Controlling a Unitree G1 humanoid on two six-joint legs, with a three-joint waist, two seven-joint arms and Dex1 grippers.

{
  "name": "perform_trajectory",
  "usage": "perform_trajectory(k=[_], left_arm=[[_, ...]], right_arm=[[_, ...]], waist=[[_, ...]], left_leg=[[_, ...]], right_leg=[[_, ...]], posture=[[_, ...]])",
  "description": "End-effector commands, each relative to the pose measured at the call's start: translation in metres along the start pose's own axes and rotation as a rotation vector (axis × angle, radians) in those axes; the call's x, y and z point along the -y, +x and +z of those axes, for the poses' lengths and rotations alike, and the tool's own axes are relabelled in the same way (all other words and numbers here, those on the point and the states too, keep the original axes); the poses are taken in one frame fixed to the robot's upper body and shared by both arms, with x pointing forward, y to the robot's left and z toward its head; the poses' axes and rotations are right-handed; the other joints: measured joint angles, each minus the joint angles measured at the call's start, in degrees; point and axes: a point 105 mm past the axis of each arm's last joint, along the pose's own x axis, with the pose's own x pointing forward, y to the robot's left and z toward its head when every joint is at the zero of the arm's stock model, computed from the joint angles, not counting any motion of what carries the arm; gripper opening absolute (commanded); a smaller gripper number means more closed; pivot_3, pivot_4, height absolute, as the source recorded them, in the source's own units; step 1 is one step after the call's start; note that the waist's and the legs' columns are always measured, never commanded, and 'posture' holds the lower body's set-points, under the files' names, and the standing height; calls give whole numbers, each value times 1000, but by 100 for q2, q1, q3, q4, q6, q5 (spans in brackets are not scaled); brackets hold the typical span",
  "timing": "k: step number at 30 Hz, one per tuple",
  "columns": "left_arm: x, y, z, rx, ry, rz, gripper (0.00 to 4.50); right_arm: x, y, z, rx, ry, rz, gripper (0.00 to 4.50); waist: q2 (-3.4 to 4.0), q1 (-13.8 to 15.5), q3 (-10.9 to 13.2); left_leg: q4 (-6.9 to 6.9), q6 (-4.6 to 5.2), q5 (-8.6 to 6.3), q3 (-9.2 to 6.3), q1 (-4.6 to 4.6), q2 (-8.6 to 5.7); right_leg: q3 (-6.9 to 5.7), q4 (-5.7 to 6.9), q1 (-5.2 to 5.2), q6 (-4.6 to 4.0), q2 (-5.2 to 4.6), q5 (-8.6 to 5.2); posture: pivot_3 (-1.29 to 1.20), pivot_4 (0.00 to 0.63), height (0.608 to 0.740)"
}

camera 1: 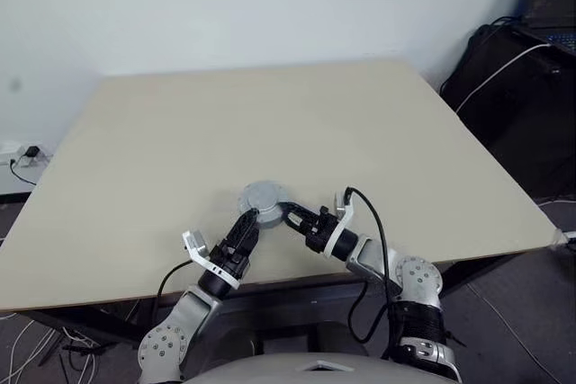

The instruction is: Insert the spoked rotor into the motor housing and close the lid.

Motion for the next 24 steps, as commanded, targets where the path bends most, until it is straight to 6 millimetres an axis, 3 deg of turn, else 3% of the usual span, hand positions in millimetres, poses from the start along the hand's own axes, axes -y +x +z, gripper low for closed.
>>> perform_trajectory(k=[1,9,12,17,24], left_arm=[[18,17,-6,36,-60,-114,4482],[18,18,-5,65,-78,-124,4482],[16,17,-5,69,-88,-115,3950],[15,17,-5,72,-93,-115,2280],[15,19,-4,73,-95,-113,2208]], right_arm=[[-25,5,-11,-65,-36,106,1258],[-24,1,-17,-93,-38,96,1258],[-23,0,-14,-80,-41,92,1258],[-23,0,-12,-70,-44,87,1258],[-22,1,-6,-35,-169,20,1258]], waist=[[0,0,0],[0,1,0],[-1,1,0],[-1,1,-1],[-3,1,-2]], left_leg=[[0,1,0,0,0,0],[14,2,-1,2,0,0],[17,4,-2,2,0,-1],[17,4,-2,2,0,0],[18,4,-2,3,0,-1]], right_leg=[[1,0,0,0,0,0],[1,0,6,27,0,-15],[1,0,7,28,0,-14],[1,1,7,30,1,-13],[2,1,7,30,0,-13]], posture=[[0,0,740],[0,0,740],[0,0,740],[0,0,740],[0,0,740]])
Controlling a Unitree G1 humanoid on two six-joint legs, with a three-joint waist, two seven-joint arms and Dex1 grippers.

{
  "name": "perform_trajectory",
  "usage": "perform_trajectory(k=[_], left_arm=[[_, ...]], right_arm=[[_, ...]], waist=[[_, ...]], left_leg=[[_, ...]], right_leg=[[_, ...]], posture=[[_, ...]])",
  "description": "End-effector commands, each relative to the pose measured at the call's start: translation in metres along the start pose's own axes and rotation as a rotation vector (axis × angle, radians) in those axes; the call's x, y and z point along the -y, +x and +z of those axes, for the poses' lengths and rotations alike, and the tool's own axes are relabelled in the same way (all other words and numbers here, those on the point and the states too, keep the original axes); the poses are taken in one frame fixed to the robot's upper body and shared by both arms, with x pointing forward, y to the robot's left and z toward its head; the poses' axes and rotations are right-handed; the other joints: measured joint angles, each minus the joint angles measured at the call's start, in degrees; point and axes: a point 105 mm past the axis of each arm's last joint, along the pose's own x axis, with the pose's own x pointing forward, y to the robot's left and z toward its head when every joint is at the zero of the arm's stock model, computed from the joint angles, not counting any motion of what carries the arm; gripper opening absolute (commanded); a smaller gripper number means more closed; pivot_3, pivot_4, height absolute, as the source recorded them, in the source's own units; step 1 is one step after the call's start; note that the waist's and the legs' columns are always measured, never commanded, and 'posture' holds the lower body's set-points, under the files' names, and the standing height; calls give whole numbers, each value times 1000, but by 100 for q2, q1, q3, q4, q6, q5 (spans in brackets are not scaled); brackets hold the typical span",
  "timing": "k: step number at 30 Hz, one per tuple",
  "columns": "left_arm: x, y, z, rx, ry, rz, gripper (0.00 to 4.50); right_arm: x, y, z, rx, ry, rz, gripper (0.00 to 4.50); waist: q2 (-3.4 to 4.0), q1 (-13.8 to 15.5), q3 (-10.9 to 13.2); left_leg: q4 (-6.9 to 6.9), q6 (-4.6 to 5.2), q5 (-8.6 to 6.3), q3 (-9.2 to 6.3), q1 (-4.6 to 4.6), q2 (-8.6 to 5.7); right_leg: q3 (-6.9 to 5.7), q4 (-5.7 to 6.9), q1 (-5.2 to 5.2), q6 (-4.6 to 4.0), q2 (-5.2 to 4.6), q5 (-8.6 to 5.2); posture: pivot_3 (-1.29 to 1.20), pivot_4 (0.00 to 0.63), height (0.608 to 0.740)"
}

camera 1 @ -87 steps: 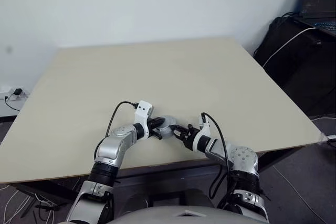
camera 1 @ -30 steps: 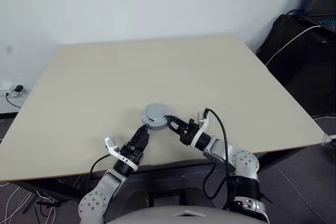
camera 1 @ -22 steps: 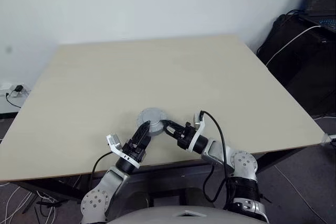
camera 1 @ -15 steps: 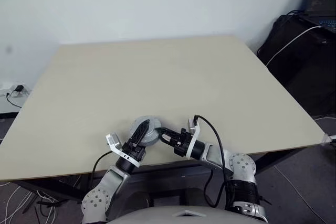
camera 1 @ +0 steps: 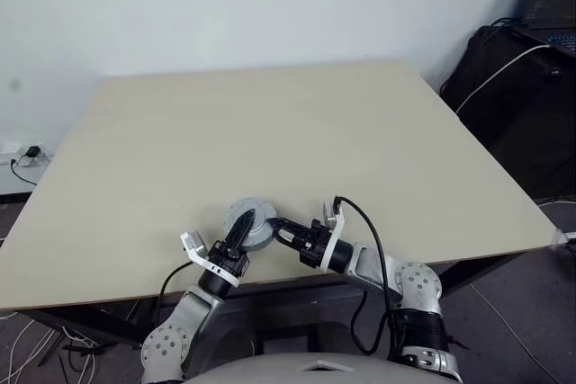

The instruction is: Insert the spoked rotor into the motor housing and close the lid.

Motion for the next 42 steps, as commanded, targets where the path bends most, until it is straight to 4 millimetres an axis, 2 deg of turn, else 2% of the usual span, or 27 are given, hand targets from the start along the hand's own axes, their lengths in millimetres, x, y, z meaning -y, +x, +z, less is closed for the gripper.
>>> perform_trajectory(k=[1,2,8,12,16,18,20,22,28,32,42], left_arm=[[17,18,-7,32,-50,-98,2208],[17,19,-7,33,-49,-97,2208],[19,20,4,65,1,-78,2163],[26,20,19,111,46,-89,2151],[32,26,38,164,92,-76,2151],[36,32,48,198,126,-68,2151],[37,40,62,236,173,-47,2151],[33,50,75,268,200,-8,2151],[18,74,107,354,216,97,2151],[5,89,118,369,225,172,2151],[-21,104,135,416,192,357,2151]], right_arm=[[-19,2,12,60,-131,33,1258],[-20,2,13,67,-142,33,1258],[-28,-1,11,67,-173,65,3266],[-30,-7,11,61,-213,48,4498],[-31,-11,15,88,-364,-32,4500],[-31,-13,19,127,-476,-83,4500],[-30,-13,24,184,-658,-160,4500],[-29,-13,25,209,-804,-194,4500],[-18,-16,34,292,-1072,-294,4500],[-5,-18,36,287,-1168,-369,4500],[1,-21,38,307,-1155,-392,4500]], waist=[[-1,0,-1],[-1,0,-1],[-3,4,-1],[-3,6,-1],[-4,16,-1],[-7,22,-3],[-11,26,-4],[-20,46,-10],[-60,76,-23],[-92,149,-22],[-115,170,-9]], left_leg=[[0,0,0,0,0,0],[0,0,0,0,1,0],[3,1,-1,0,1,-1],[2,1,-1,0,0,0],[5,0,0,0,0,-1],[7,-1,0,-1,0,0],[10,-2,1,0,0,-1],[12,-22,13,3,0,-4],[15,-31,18,16,5,-3],[19,-32,18,16,5,-4],[18,-34,18,16,2,-2]], right_leg=[[0,0,0,1,0,0],[0,0,1,1,1,0],[1,0,1,3,-1,1],[1,1,0,1,0,2],[1,1,1,3,-1,2],[0,1,2,6,0,4],[0,1,3,12,0,7],[0,0,5,17,0,10],[10,0,3,21,26,16],[12,0,3,-5,37,35],[19,0,-2,-11,32,39]], posture=[[0,0,740],[0,0,740],[0,0,740],[0,0,740],[0,0,740],[0,0,740],[0,0,740],[0,0,740],[0,0,740],[0,0,740],[0,0,740]])
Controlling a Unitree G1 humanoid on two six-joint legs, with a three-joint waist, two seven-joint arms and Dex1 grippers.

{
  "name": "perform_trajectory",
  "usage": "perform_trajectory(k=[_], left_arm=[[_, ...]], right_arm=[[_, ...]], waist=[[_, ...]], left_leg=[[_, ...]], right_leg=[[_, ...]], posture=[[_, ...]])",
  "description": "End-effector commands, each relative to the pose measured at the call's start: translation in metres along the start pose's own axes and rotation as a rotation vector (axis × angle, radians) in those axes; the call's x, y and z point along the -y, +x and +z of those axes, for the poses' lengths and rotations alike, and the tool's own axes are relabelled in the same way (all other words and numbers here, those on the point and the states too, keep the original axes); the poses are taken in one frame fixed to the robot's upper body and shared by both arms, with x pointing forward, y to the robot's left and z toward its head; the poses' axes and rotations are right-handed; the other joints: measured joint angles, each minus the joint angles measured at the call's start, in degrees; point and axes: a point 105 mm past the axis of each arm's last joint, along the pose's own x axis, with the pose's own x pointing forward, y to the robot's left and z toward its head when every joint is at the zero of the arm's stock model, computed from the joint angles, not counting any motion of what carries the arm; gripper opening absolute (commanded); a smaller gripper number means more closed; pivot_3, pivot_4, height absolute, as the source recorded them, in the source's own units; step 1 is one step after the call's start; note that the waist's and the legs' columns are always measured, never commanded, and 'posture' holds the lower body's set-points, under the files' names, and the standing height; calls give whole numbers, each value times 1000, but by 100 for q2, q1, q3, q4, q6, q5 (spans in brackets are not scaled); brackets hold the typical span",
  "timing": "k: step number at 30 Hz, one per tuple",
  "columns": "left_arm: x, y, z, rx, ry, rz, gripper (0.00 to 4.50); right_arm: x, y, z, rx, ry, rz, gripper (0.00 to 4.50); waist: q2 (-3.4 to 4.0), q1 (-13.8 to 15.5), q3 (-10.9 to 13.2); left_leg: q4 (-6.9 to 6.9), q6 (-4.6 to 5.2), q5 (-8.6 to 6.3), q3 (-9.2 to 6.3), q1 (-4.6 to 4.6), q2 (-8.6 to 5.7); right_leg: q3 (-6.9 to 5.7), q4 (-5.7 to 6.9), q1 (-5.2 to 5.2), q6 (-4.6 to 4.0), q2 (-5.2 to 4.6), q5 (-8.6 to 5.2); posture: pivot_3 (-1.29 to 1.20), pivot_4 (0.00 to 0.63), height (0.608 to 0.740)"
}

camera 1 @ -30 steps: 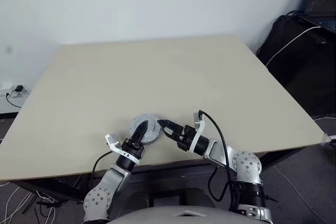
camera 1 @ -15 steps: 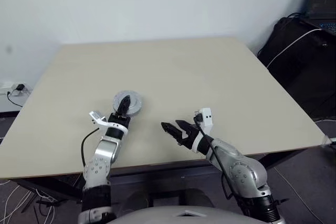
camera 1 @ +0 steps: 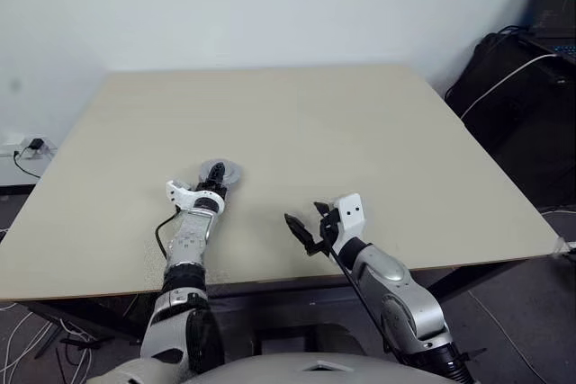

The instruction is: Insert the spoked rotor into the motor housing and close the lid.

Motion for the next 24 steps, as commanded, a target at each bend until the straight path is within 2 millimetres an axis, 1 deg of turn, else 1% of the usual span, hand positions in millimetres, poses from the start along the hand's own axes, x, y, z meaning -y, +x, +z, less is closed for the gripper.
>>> perform_trajectory(k=[1,5,7,8,10,12,14,17,20,22,24], left_arm=[[19,9,10,33,17,-43,2151],[10,13,5,-1,37,-5,2151],[4,13,3,-15,44,17,2874],[2,12,3,-20,48,24,3067],[-2,11,2,-25,61,43,3763],[-12,7,2,-43,85,99,4406],[-22,0,-2,-87,127,150,4474],[-40,-16,-6,-161,219,225,4474],[-55,-37,-5,-217,359,264,4474],[-66,-55,-5,-265,454,289,4474],[-75,-70,-4,-307,562,305,4474]], right_arm=[[0,1,14,58,-18,1,4500],[-2,3,12,51,-22,7,4500],[-2,3,12,51,-22,7,4500],[-3,3,12,50,-23,6,4500],[-2,3,11,49,-23,5,4500],[-2,3,10,43,-22,0,4500],[-1,3,10,38,-22,-5,4500],[2,2,7,24,-25,-18,4500],[8,0,1,-3,-59,-37,4500],[12,-2,-4,-17,-76,-57,4500],[14,-3,-6,-14,-71,-71,4500]], waist=[[0,-5,0],[-3,6,0],[-3,3,-1],[-3,2,-1],[-1,3,-3],[0,2,-15],[5,-30,-30],[14,-90,-61],[33,-138,-92],[42,-168,-111],[56,-184,-125]], left_leg=[[-1,0,0,0,0,1],[-1,0,0,-1,0,1],[1,-2,2,-1,3,0],[2,-4,3,-1,4,0],[4,-4,3,0,15,0],[4,-4,3,0,37,1],[4,5,-1,-1,45,3],[-1,2,-1,1,63,7],[-11,-2,-4,2,79,7],[-16,0,-15,7,96,8],[-26,5,-29,18,129,10]], right_leg=[[0,0,-1,-1,0,0],[0,0,0,-5,-1,3],[-1,0,4,-3,1,5],[-1,1,5,-2,2,6],[-2,2,8,-1,2,8],[-2,2,19,0,1,7],[-2,2,40,23,1,-3],[3,2,62,23,-1,-4],[10,0,66,13,-3,-6],[21,1,77,5,-5,-10],[39,0,91,22,-5,-35]], posture=[[0,0,740],[0,0,740],[0,0,740],[0,0,740],[0,0,740],[0,0,740],[0,0,740],[0,0,740],[0,0,740],[0,0,740],[0,0,740]])
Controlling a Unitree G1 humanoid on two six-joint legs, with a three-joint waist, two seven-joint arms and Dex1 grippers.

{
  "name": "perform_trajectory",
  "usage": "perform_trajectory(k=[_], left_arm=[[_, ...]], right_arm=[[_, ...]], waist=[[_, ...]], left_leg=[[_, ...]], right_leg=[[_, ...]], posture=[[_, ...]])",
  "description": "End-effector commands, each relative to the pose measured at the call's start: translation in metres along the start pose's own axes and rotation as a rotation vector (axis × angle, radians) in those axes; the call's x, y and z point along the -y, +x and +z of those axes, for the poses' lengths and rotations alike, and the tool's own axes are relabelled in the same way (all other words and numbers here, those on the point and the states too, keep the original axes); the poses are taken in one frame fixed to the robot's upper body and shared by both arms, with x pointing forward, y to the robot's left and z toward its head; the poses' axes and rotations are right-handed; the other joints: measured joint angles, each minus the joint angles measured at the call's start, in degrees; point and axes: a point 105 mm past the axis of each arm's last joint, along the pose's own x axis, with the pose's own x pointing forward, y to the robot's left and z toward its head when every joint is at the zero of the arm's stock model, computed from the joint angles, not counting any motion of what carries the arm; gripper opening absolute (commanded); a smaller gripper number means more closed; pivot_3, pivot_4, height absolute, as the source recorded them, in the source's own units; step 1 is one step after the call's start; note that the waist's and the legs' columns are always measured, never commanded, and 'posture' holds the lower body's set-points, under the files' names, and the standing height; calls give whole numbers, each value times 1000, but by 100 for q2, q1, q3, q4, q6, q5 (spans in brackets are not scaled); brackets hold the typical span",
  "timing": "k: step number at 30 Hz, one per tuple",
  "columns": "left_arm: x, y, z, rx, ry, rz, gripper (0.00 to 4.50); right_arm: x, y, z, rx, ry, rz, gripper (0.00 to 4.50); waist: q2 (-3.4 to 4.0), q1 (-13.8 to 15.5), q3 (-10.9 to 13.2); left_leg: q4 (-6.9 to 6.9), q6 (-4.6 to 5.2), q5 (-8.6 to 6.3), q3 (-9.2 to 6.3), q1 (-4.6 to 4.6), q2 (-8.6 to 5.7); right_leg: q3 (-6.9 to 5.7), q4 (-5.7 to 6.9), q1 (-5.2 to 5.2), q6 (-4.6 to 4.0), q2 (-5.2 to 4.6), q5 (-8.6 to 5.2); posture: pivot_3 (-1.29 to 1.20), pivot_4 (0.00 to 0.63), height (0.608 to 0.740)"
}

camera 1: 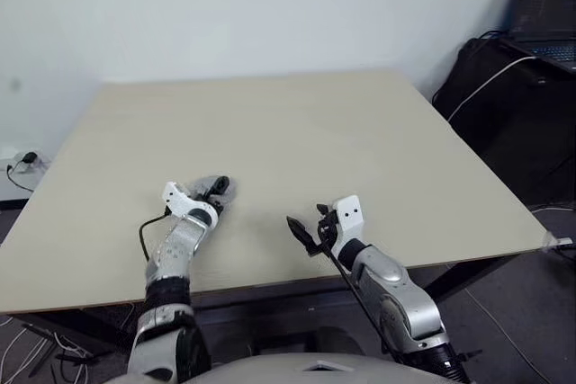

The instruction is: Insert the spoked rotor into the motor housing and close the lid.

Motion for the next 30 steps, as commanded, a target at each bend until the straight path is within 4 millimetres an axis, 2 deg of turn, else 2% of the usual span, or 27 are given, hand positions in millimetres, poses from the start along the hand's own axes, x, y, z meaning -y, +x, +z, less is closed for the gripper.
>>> perform_trajectory(k=[1,4,8,13,17,22,25,30], left_arm=[[-41,-23,-31,-145,192,137,4474],[-43,-36,-32,-110,418,119,4474],[-37,-47,-28,34,698,97,4474],[-23,-59,-29,241,878,93,4474],[-18,-64,-32,351,922,91,4474],[-5,-73,-32,486,931,35,4474],[-1,-77,-25,556,918,7,4474],[-3,-78,-21,563,889,-17,4474]], right_arm=[[6,-2,8,51,-30,-31,4500],[18,-4,3,47,-50,-108,4500],[34,-9,-3,67,-27,-218,4500],[55,-26,-12,106,-47,-395,4500],[65,-40,-14,165,-44,-492,4500],[66,-53,-15,260,-60,-539,4500],[69,-54,-21,268,-64,-556,4500],[72,-53,-25,268,-53,-572,4500]], waist=[[16,-16,-17],[30,-51,-26],[34,-36,-26],[28,37,-6],[27,137,28],[20,182,48],[12,180,61],[17,178,69]], left_leg=[[-1,24,-21,2,16,1],[-16,12,-39,15,39,11],[-25,-8,-51,25,47,18],[-27,-10,-54,24,32,24],[-17,-7,-53,23,11,23],[-14,4,-55,24,4,19],[-14,17,-51,24,3,20],[-14,35,-43,25,2,20]], right_leg=[[3,1,6,1,0,-12],[17,5,11,3,5,-28],[28,5,11,-2,9,-32],[30,5,1,-5,12,-34],[29,4,-14,4,11,-30],[26,-2,-15,10,7,-29],[25,-2,-16,11,7,-31],[24,-1,-16,10,7,-32]], posture=[[0,0,740],[0,0,740],[0,0,740],[0,0,740],[0,0,740],[0,0,740],[0,0,740],[0,0,740]])
